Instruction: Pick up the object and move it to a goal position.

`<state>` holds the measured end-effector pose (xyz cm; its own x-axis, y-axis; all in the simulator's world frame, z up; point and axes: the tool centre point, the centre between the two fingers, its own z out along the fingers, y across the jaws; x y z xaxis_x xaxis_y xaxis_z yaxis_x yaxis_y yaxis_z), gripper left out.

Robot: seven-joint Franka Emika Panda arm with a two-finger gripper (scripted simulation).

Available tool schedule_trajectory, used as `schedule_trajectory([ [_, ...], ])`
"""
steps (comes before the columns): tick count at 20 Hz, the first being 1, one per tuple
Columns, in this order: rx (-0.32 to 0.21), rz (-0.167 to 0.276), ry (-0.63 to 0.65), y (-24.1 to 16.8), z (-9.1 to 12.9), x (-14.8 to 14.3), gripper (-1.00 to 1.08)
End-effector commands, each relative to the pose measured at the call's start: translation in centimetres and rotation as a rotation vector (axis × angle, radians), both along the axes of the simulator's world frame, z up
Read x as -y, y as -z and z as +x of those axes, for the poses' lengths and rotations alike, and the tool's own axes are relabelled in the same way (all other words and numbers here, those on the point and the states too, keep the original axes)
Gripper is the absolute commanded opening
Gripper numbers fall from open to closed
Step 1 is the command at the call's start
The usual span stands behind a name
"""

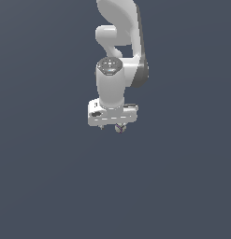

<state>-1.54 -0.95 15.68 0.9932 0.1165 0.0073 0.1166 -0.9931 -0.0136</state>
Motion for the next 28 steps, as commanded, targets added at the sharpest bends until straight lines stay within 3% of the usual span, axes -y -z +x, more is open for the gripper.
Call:
schedule_trajectory([
  [1,-0.001,-0.004,-0.064,1.1,-1.0,-0.6,1.00],
  [14,-0.002,-0.015,-0.401,6.2,-6.8,-3.5,1.00],
  [28,-0.003,-0.015,-0.457,7.7,-7.9,-3.9,1.00],
])
